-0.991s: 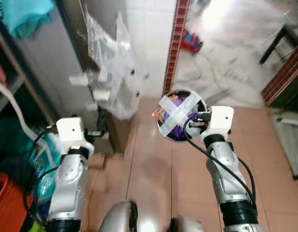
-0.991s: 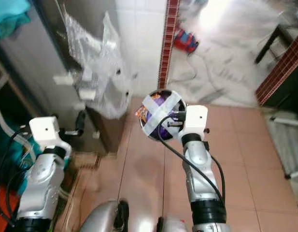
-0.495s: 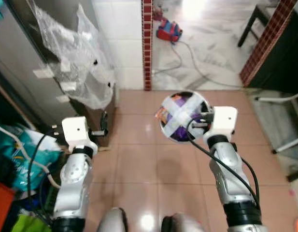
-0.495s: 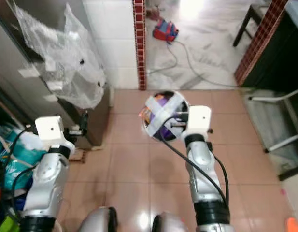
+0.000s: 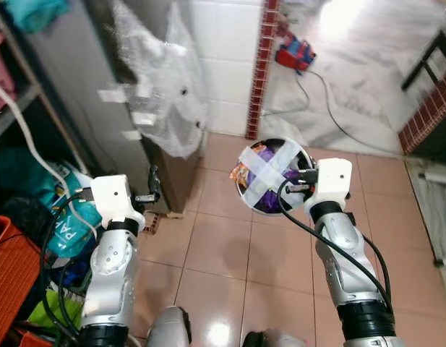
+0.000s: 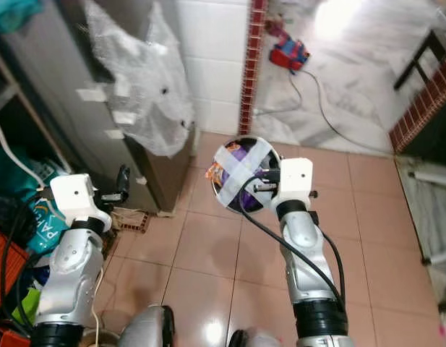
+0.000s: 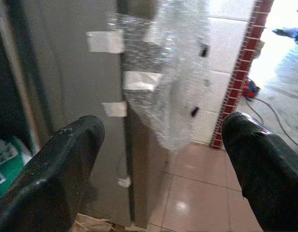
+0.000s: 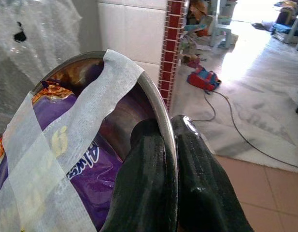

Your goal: Restocking fridge

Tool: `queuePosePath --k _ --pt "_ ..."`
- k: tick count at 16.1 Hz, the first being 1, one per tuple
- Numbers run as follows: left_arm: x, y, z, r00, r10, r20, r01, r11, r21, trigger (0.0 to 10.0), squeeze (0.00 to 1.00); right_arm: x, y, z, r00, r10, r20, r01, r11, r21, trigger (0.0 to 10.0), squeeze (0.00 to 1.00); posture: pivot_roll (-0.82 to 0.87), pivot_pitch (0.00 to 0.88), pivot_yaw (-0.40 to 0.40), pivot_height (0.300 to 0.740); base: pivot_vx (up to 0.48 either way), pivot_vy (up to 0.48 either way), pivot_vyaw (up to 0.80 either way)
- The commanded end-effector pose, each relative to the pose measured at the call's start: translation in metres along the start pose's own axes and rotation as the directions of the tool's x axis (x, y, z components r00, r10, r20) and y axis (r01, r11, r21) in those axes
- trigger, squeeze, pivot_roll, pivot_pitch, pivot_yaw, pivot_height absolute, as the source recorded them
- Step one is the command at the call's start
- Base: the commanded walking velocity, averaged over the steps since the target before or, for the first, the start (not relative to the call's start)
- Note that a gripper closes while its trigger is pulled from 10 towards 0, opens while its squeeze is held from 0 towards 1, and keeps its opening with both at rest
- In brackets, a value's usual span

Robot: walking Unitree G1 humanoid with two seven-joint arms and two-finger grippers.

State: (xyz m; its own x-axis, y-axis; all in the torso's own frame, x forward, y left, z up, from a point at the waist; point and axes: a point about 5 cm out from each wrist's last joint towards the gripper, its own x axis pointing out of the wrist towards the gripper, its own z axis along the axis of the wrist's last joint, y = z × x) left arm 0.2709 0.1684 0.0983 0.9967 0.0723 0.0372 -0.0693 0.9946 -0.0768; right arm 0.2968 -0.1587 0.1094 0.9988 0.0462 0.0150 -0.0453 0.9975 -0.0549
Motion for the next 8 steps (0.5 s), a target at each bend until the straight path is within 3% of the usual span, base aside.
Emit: queuePosePath --k 1,6,8 --pt "0.0000 0.0011 -0.0014 1.000 0.006 -0.005 -0.006 1.000 0.006 10.0 0.00 0.0025 0.0044 0.0123 0.998 0.022 0.056 -0.022 1.000 0.009 10.0 0.00 0.03 0.099 0.017 0.740 0.300 0.000 0.41" --pt "0.0004 -0.0001 -0.0026 1.000 0.004 -0.008 -0.004 1.000 0.007 10.0 0.00 0.0028 0.0051 0.0135 0.998 0.029 0.063 -0.029 1.000 0.000 10.0 0.00 0.03 0.097 0.016 0.740 0.302 0.000 0.56" --pt "0.0007 0.0002 -0.0029 1.000 0.005 -0.009 -0.005 1.000 0.007 10.0 0.00 0.0027 0.0050 0.0136 0.998 0.030 0.063 -0.030 1.000 -0.001 10.0 0.00 0.02 0.097 0.018 0.740 0.296 0.000 0.00"
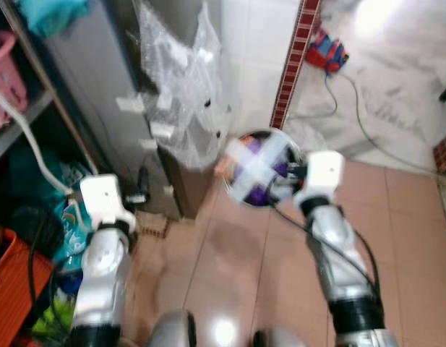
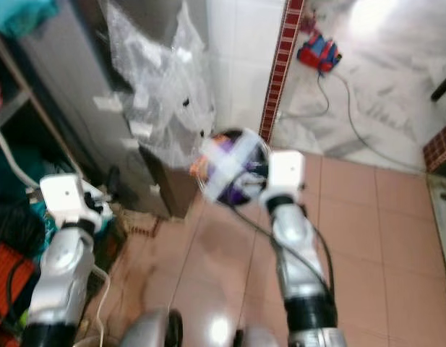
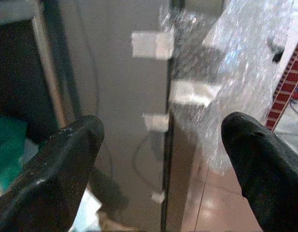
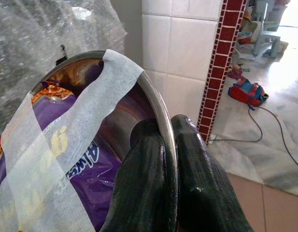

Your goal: Restocking fridge

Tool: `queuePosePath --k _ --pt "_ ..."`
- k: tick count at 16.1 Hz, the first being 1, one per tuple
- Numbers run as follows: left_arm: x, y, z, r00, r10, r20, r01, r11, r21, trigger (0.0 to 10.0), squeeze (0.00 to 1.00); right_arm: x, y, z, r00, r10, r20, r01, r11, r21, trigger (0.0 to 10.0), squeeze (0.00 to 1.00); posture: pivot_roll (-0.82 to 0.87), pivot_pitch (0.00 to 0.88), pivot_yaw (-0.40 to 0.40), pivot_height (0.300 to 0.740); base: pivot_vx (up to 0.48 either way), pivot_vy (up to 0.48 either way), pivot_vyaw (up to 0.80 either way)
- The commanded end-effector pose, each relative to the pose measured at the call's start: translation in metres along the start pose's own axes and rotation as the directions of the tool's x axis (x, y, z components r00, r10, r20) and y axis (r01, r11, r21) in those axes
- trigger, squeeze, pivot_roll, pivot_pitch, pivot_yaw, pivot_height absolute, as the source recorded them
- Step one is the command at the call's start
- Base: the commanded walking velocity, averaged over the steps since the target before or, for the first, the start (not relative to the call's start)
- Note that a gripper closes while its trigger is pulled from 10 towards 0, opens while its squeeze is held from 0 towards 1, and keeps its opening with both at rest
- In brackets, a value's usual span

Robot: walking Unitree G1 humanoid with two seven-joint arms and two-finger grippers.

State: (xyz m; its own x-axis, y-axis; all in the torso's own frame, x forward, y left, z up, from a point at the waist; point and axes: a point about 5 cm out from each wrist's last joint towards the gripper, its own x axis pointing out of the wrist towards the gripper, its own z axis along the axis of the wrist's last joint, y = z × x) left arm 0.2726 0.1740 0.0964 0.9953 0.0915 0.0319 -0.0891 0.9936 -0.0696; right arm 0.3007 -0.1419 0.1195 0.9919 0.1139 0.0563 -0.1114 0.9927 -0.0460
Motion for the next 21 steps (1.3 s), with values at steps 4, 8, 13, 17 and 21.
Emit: queuePosePath --k 4,8,13,17,21 --pt "-0.0004 -0.0059 -0.0015 1.000 -0.022 -0.004 0.022 1.000 0.004 10.0 0.00 -0.0034 -0.0085 0.0010 0.999 -0.032 0.009 0.032 0.999 0.004 10.0 0.00 0.03 0.094 0.020 0.740 0.300 0.000 0.00" --pt "0.0005 -0.0065 -0.0016 1.000 -0.020 -0.003 0.020 1.000 0.004 10.0 0.00 -0.0027 -0.0099 0.0007 0.999 -0.034 0.007 0.034 0.999 0.002 10.0 0.00 0.02 0.093 0.019 0.740 0.338 0.000 0.00" --pt "0.0013 -0.0070 -0.0026 1.000 -0.017 -0.008 0.017 1.000 -0.002 10.0 0.00 -0.0031 -0.0101 0.0007 0.999 -0.035 0.005 0.035 0.999 0.003 10.0 0.00 0.02 0.089 0.019 0.740 0.447 0.000 0.00" --pt "0.0022 -0.0066 -0.0030 1.000 -0.012 -0.008 0.012 1.000 0.009 10.0 0.00 -0.0024 -0.0094 0.0007 0.999 -0.032 0.004 0.032 0.999 0.006 10.0 0.00 0.02 0.088 0.018 0.740 0.430 0.000 0.00" --pt "0.0025 -0.0063 -0.0030 1.000 -0.004 -0.004 0.004 1.000 0.009 10.0 0.00 -0.0027 -0.0085 -0.0007 0.999 -0.032 -0.004 0.032 0.999 0.008 10.0 0.00 0.02 0.088 0.020 0.740 0.000 0.000 0.00"
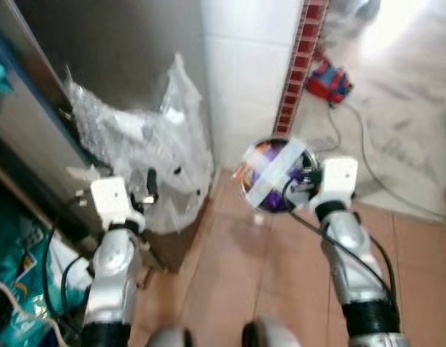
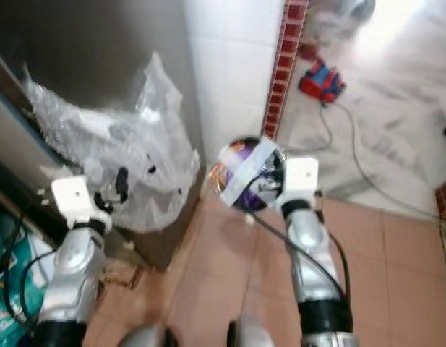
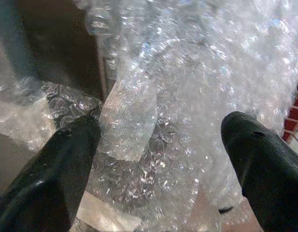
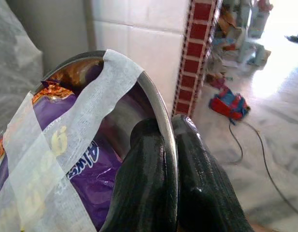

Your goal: Restocking fridge

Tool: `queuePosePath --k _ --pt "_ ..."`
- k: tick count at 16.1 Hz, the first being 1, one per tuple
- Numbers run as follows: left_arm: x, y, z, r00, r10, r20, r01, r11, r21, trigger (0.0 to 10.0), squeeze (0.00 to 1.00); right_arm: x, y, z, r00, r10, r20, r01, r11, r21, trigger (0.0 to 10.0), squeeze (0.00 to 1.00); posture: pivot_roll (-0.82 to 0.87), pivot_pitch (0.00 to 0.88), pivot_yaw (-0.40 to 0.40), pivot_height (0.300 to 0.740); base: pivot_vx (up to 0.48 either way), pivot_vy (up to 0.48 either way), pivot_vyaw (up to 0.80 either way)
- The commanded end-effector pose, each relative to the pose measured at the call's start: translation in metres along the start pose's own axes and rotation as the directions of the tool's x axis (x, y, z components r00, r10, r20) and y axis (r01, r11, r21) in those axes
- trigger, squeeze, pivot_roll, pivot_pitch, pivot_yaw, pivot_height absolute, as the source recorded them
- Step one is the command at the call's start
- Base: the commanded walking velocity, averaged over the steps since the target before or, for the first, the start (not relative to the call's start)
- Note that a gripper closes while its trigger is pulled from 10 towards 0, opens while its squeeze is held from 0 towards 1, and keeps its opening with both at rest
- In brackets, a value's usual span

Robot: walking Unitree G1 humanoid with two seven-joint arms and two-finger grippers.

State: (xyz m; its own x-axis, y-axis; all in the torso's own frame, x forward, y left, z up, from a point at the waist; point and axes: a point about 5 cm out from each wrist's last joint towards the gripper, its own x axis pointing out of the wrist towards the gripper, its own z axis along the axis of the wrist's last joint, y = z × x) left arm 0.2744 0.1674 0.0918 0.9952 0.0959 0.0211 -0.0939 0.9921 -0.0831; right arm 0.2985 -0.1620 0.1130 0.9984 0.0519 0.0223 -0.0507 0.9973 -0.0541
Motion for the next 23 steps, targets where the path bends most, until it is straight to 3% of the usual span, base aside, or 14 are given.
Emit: queuePosePath --k 1,8,12,14,17,20,23 --pt "0.002 0.000 0.002 1.000 -0.005 0.006 0.005 1.000 0.021 10.0 0.00 0.001 0.011 0.006 0.999 0.028 0.031 -0.029 0.999 0.016 10.0 0.00 0.02 0.088 0.020 0.740 0.000 0.000 0.00" --pt "0.006 0.019 0.005 0.995 0.097 0.022 -0.098 0.994 0.055 10.0 0.00 -0.001 0.010 0.004 0.999 0.026 0.023 -0.026 1.000 0.011 10.0 0.00 0.03 0.095 0.020 0.740 0.000 0.000 0.00" --pt "0.025 0.029 0.011 0.998 0.059 0.016 -0.060 0.995 0.074 10.0 0.00 -0.001 0.009 0.003 1.000 0.025 0.019 -0.025 1.000 0.002 10.0 0.00 0.03 0.094 0.015 0.740 0.000 0.000 0.00" --pt "0.030 0.027 0.015 0.999 0.015 0.036 -0.019 0.994 0.104 10.0 0.00 -0.002 0.009 0.002 1.000 0.020 0.014 -0.020 1.000 0.001 10.0 0.00 0.03 0.096 0.014 0.740 0.000 0.000 0.00" --pt "0.038 0.023 0.021 0.998 -0.026 0.048 0.022 0.997 0.076 10.0 0.00 -0.003 0.012 0.000 0.999 0.030 0.009 -0.030 1.000 0.004 10.0 0.00 0.03 0.092 0.013 0.740 0.000 0.000 0.00" --pt "0.044 0.010 0.027 0.991 -0.117 0.067 0.119 0.993 -0.024 10.0 0.00 -0.002 0.011 0.002 0.999 0.032 0.011 -0.032 0.999 0.002 10.0 0.00 0.02 0.092 0.012 0.740 0.000 0.000 0.00" --pt "0.042 -0.003 0.026 0.975 -0.212 0.071 0.218 0.972 -0.087 10.0 0.00 -0.001 0.009 0.003 0.999 0.029 0.013 -0.029 1.000 -0.003 10.0 0.00 0.01 0.098 0.015 0.740 0.000 0.000 0.00"
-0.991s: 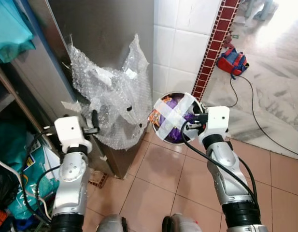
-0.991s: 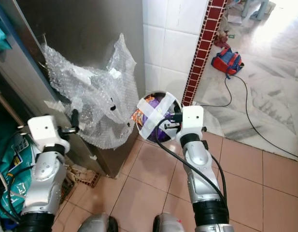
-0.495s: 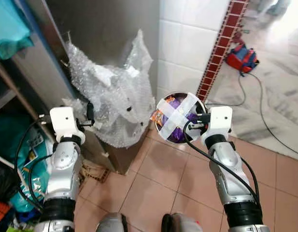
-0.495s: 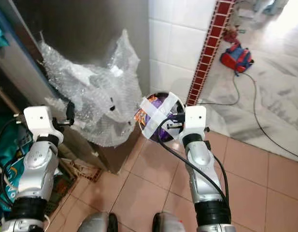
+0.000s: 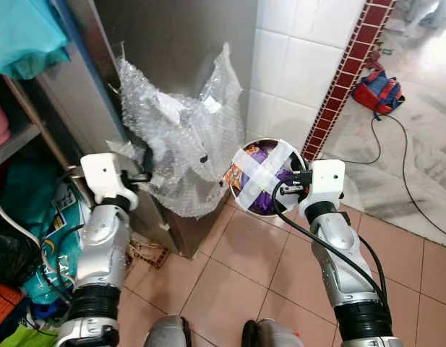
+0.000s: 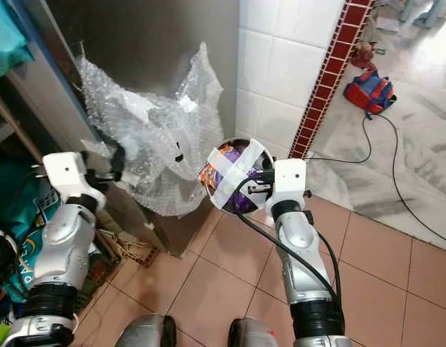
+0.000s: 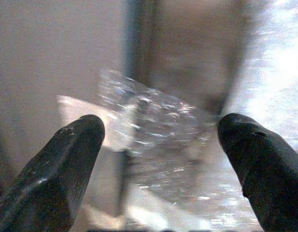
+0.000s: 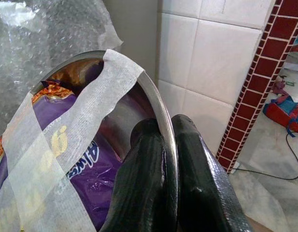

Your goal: Restocking fridge

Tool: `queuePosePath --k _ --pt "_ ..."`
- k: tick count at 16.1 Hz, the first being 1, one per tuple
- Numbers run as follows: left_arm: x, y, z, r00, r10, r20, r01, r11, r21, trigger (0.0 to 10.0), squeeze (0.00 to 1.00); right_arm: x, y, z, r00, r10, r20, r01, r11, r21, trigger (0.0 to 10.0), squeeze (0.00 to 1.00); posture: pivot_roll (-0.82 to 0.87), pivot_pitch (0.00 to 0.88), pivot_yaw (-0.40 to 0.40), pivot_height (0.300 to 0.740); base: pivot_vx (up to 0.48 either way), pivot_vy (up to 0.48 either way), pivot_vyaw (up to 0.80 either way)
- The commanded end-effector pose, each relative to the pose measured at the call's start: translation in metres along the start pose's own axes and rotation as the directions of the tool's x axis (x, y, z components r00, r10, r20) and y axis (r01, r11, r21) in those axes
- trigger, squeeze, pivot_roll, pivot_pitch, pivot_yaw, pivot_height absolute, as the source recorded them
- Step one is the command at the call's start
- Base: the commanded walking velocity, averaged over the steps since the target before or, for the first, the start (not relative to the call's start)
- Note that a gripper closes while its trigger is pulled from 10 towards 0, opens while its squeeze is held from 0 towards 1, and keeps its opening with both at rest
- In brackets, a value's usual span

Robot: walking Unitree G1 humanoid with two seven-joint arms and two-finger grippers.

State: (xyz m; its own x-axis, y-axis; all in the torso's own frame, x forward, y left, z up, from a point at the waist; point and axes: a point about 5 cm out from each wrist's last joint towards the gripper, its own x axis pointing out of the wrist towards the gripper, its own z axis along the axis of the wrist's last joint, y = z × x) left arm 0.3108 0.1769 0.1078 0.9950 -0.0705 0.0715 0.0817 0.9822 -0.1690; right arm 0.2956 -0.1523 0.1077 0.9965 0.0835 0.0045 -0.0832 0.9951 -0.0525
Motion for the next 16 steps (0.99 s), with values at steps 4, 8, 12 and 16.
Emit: queuePosePath --k 4,8,12,16 --pt "0.003 -0.007 0.013 0.996 -0.064 0.054 0.063 0.998 0.018 10.0 0.00 0.001 -0.001 0.007 1.000 -0.002 0.026 0.002 1.000 -0.005 10.0 0.00 0.02 0.098 0.016 0.740 0.000 0.000 0.00" --pt "0.006 0.010 0.023 0.996 -0.008 0.093 0.002 0.998 0.067 10.0 0.00 0.001 0.000 0.006 1.000 0.003 0.024 -0.002 1.000 -0.004 10.0 0.00 0.02 0.095 0.016 0.740 0.000 0.000 0.00" --pt "0.023 0.011 0.030 0.996 -0.043 0.084 0.037 0.997 0.072 10.0 0.00 0.002 -0.001 0.008 0.999 -0.003 0.032 0.003 1.000 -0.007 10.0 0.00 0.01 0.089 0.014 0.740 0.000 0.000 0.00" --pt "0.034 0.001 0.033 0.991 -0.104 0.085 0.099 0.994 0.052 10.0 0.00 0.003 0.001 0.010 0.999 0.004 0.047 -0.003 1.000 -0.016 10.0 0.00 0.01 0.088 0.016 0.740 0.000 0.000 0.00"
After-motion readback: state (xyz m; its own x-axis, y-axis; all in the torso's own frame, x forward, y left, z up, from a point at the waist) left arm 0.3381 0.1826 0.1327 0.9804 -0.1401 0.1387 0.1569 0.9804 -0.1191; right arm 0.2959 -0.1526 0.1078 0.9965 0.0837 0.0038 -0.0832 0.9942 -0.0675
